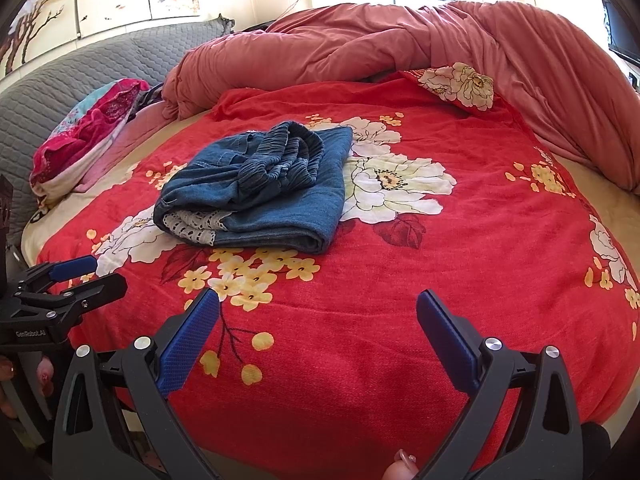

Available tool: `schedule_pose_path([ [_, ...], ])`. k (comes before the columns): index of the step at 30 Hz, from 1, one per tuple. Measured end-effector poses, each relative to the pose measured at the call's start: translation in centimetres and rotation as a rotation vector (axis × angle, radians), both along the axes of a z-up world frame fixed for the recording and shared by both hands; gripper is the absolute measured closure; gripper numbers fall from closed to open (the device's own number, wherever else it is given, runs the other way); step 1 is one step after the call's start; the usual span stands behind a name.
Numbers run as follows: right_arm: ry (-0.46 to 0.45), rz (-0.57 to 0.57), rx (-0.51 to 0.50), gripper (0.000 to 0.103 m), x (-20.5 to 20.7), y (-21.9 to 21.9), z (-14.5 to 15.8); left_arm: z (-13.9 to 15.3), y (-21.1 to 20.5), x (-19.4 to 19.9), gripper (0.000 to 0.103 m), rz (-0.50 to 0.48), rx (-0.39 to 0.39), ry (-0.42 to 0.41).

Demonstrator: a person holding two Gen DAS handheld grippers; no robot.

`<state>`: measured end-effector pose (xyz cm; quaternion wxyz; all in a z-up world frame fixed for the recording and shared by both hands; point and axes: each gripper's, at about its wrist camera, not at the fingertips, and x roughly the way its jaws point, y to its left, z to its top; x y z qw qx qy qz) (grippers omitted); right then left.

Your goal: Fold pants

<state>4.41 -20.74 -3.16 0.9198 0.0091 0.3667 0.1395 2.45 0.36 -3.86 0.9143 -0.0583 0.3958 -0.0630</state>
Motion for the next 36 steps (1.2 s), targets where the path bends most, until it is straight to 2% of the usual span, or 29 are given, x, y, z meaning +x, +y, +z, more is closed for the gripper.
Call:
schedule_pose_path([
  [18,0.007,-0.009,0.002,0.005,0.0,-0.1,-0.1,0.0,0.2,0.0,0.009,0.014,-0.016,0.011],
  [28,0.010,-0.011,0.001,0.005,0.1,-0.2,-0.1,-0.2,0.0,0.2,0.009,0.010,0.013,0.039],
  [36,0.019,-0.061,0.006,0.005,0.7,-1.7,0.1,0.1,0.9,0.6,0.009,-0.002,-0.046,0.026],
])
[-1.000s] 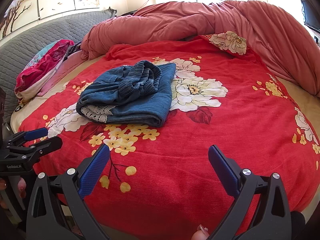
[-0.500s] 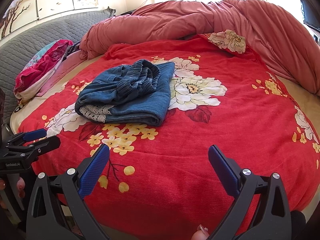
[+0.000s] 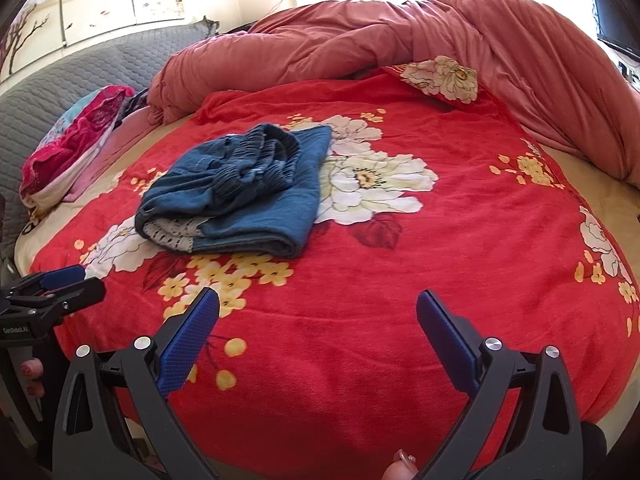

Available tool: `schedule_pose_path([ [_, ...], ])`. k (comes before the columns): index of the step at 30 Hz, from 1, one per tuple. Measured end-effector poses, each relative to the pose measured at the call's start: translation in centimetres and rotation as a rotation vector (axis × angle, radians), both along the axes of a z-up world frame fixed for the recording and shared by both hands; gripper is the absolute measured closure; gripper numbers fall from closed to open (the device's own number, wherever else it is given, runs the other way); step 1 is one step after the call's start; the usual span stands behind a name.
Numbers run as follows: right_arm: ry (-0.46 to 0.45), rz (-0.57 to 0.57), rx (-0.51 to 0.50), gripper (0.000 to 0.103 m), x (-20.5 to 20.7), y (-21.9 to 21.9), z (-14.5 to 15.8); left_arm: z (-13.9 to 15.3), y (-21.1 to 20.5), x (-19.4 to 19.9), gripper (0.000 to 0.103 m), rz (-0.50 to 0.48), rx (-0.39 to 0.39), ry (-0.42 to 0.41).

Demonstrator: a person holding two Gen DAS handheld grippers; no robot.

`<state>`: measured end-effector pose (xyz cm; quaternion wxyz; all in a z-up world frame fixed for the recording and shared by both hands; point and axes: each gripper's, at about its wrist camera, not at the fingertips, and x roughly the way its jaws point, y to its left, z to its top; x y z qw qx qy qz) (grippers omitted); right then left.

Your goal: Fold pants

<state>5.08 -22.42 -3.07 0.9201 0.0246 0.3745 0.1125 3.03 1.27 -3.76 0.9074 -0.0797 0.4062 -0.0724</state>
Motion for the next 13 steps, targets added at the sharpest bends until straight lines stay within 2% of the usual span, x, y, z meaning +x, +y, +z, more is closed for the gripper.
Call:
schedule_pose_path([
  [4,0.011,-0.073,0.007,0.005,1.5,-2.9,0.3,0.6,2.5,2.1,0.009,0.091,-0.001,-0.004],
  [7,0.013,-0.145,0.002,0.005,3.3,-6.1,0.8,0.6,5.4,5.4,0.009,0.178,0.061,0.030],
  [9,0.024,-0.230,-0.037,0.005,5.2,-9.4,1.0,0.3,7.8,7.8,0.009,0.229,0.095,0.056],
  [13,0.079,-0.373,-0.048,0.005,8.9,-15.5,0.6,-0.4,13.1,13.1,0.009,0.352,0.187,0.109],
])
